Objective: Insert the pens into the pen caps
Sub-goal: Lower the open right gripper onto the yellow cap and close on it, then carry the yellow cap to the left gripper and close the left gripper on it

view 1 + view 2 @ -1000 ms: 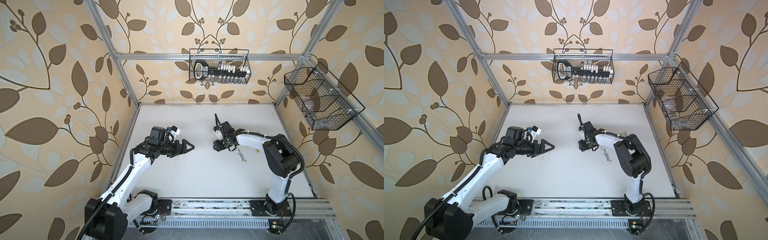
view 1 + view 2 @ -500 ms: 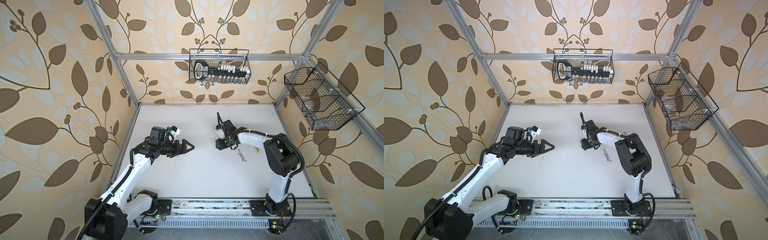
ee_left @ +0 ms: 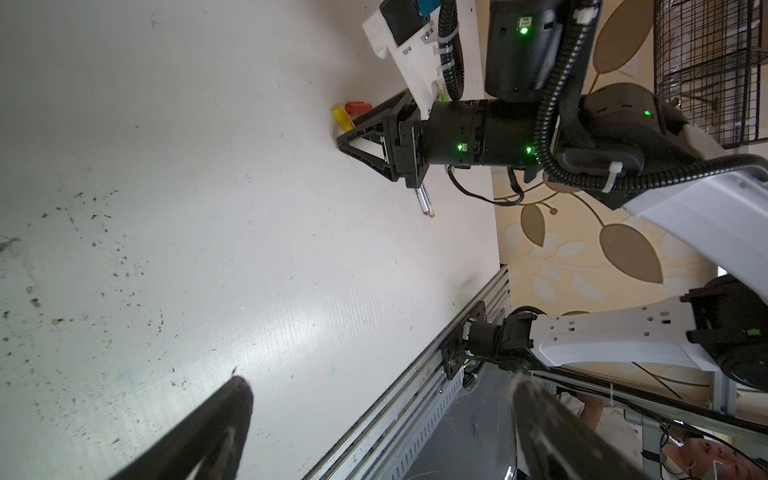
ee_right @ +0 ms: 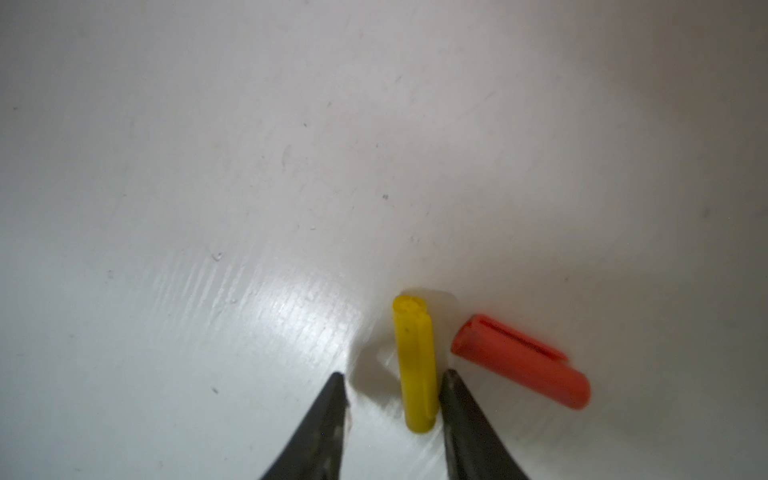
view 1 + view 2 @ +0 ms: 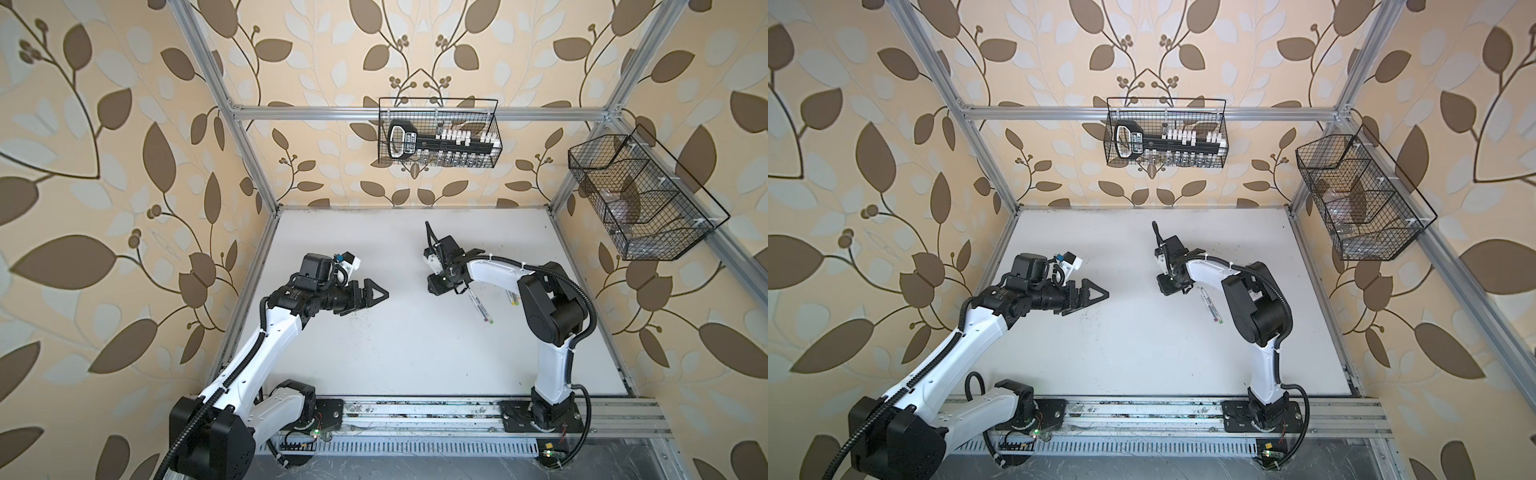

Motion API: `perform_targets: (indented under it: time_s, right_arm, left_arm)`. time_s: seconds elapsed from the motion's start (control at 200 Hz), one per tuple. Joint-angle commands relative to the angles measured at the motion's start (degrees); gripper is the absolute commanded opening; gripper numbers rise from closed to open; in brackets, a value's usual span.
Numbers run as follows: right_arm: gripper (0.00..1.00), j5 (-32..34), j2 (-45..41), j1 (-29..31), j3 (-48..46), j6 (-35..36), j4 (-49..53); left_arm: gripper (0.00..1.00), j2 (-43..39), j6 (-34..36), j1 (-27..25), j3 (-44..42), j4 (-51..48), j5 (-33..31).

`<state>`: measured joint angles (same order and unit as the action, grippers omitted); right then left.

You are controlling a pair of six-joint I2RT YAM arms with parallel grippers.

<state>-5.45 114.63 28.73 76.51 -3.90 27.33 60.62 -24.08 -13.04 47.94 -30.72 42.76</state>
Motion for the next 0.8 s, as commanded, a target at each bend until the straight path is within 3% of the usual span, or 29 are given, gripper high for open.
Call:
perform_targets:
  time_s: [0.0,0.345,0.795]
  right_arm:
    - [0.29,1.2,1.7,0.8,1.5,0.8,2.1]
    - [0.15,5.0,2.6,2.2,1.6,0.3,2.8]
    - [0.10,3.2,-3.2,4.6,-1.6,-0.5,-0.5]
  left_arm:
    - [0.99,-0.8,1.7,0.4,0.9,-0.5,-0.6]
    - [0.99,-0.8,0.1,0.4,0.2,1.2,0.3]
    - [0.99,1.6,-8.6,0.1,-4.1,15.4,2.1]
